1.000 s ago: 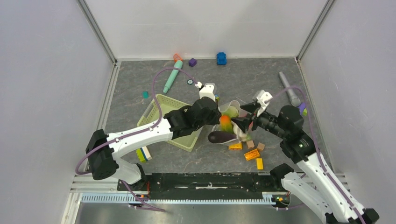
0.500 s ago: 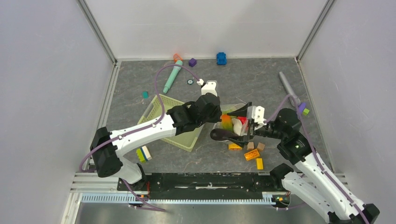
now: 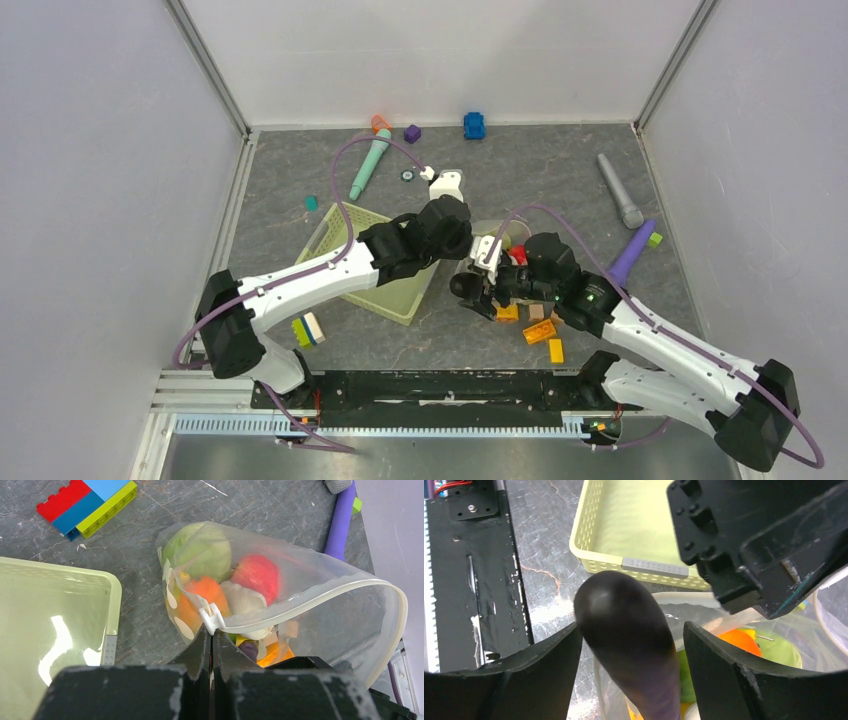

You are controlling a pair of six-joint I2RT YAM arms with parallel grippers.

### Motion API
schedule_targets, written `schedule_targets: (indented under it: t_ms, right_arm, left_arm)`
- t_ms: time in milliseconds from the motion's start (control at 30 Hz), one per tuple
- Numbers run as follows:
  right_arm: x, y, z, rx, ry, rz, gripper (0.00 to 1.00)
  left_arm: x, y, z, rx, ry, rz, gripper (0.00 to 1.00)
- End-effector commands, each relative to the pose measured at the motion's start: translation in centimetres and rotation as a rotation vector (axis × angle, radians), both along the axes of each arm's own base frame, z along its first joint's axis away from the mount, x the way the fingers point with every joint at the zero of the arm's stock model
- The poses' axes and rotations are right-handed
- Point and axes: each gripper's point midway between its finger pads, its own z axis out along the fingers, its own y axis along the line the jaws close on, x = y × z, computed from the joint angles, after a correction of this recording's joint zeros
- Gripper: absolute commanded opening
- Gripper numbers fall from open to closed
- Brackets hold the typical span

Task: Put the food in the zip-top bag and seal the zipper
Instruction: Adjust the fake vegetable in the zipper food storage bag.

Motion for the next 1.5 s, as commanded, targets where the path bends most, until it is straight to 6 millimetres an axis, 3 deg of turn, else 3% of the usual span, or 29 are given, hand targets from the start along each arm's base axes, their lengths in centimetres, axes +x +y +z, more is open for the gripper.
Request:
schedule_targets:
  t_ms: [0,167,400,567,1000,1267,1467]
  right_arm:
    - [1.9,0.6,3.2,0.062,-0.05,-0.091,0.77]
    - [2.1,0.5,4.6,0.131,-0.037,-0.14,0.69]
    - [2.7,0.7,4.4,0.137,0.059,-0.216,0.35]
    - [4.3,-1.2,3.3,0.083,0.089,-0.381,0.19]
    - [6.9,-6.3,2.2,-0.072,0.045,-0.679,0.15]
    - [7.8,-5.1,1.5,-0.129,0.047,-0.648,0.17]
    - [9.9,-6.1,0.9,-0.167,0.034,-0.799,0.21]
  left_arm:
    - [0.4,-0.9,2.1,-0.078,-0.011,0.016,0.02]
    - [0.5,-0.6,1.9,-0.073,-0.013,0.023,0.02]
    - [0.3,-0.5,1.8,-0.085,-0.009,0.029,0.02]
    - [0.5,0.4,2.1,-0.081,-0.028,0.059,0.02]
    - [0.4,2.1,4.0,-0.148,-0.092,0.096,0.02]
    - [-0.2,1.1,5.4,-0.23,-0.114,0.041,0.02]
    - [-0.4,1.1,6.4,-0.274,-0.135,0.029,0.02]
